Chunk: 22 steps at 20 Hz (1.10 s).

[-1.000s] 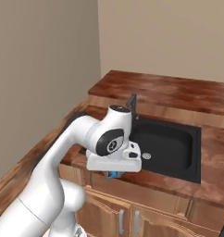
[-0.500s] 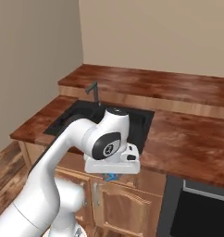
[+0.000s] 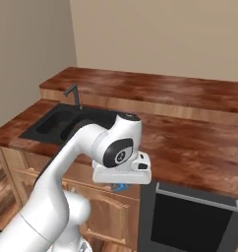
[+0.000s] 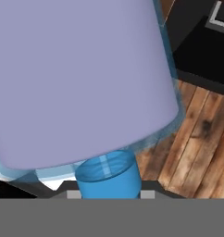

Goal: Restock the sink supplies by placing the sponge and soap dispenser on the counter and next to the sink. Make sure the soap dispenser is upright.

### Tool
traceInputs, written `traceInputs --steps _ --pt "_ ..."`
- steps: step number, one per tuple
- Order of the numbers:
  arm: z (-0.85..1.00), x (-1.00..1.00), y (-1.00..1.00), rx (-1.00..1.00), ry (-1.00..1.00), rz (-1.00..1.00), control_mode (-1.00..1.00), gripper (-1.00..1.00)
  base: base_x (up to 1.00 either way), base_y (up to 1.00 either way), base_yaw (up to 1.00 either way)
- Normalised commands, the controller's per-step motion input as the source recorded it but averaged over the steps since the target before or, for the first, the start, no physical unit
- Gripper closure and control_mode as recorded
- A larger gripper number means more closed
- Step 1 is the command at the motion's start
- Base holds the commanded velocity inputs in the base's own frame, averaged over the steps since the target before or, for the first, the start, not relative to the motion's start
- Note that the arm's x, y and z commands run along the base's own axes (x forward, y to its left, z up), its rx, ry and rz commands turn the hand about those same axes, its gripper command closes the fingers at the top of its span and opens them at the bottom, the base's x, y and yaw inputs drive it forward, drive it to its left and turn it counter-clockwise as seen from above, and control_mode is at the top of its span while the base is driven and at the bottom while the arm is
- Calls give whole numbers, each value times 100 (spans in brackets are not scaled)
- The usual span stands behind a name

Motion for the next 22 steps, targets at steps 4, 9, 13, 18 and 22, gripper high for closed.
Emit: traceInputs --steps 4,9,13,18,22 --pt "0 0 0 0 0 0 100 100 62 -1 0" --pt "0 0 0 0 0 0 100 100 56 -7 0" --pt "0 0 0 0 0 0 100 100 7 -46 0" --pt "0 0 0 0 0 0 100 100 28 -8 0" --pt "6 90 -8 0 21 2 -100 100 0 0 0"
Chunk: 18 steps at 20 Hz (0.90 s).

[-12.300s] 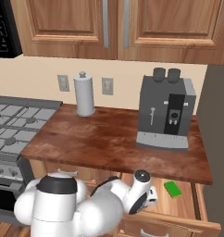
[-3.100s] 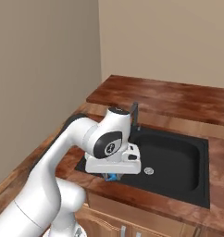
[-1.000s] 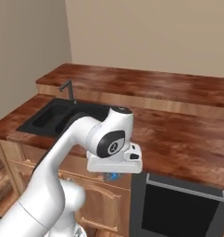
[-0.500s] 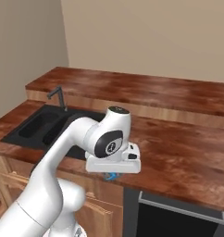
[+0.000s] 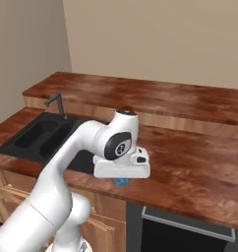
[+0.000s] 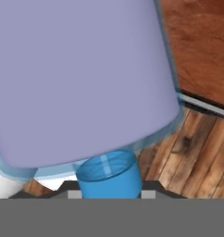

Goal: Restock the sink supplies by placing the sponge and soap dispenser on the counter and next to the sink. Make sure the soap dispenser is upright.

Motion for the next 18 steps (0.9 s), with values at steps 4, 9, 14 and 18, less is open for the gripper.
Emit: traceInputs --steps 4,9,14,18 --pt "33 100 0 -7 29 0 -100 100 0 0 0" --pt "15 95 0 -20 45 0 -100 100 0 0 0" --pt "1 77 0 -24 41 -5 -100 100 0 0 0" --pt "-17 87 0 -32 38 -4 -100 100 0 0 0"
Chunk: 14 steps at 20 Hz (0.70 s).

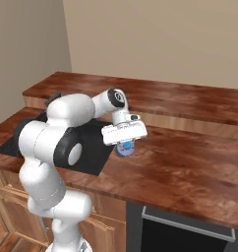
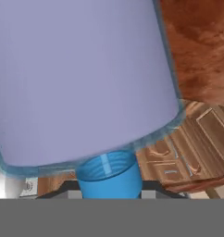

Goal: Restock the sink supplies by placing the sponge and soap dispenser on the counter and next to the sink. Make sure the soap dispenser is upright.

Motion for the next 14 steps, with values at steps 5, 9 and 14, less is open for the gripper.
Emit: traceInputs --steps 5,9,14 --pt "-5 81 -4 -24 30 0 -100 100 0 0 0" --pt "0 73 0 -16 15 5 -100 100 0 0 0" --pt "-8 76 0 -14 18 9 -100 100 0 0 0"
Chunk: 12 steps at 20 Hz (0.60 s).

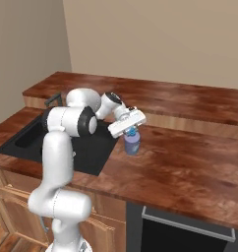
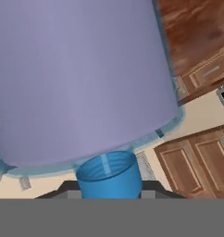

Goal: Restock the sink supplies by placing the sponge and soap dispenser on the counter and next to the sink. Make sure the soap dispenser is upright.

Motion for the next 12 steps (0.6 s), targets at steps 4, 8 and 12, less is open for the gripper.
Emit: traceInputs --steps 4,8,12 --pt "-34 64 9 -16 15 10 -100 100 0 0 0" --pt "-34 61 0 -7 14 9 -100 100 0 0 0" --pt "-22 49 1 -1 5 13 -100 100 0 0 0"
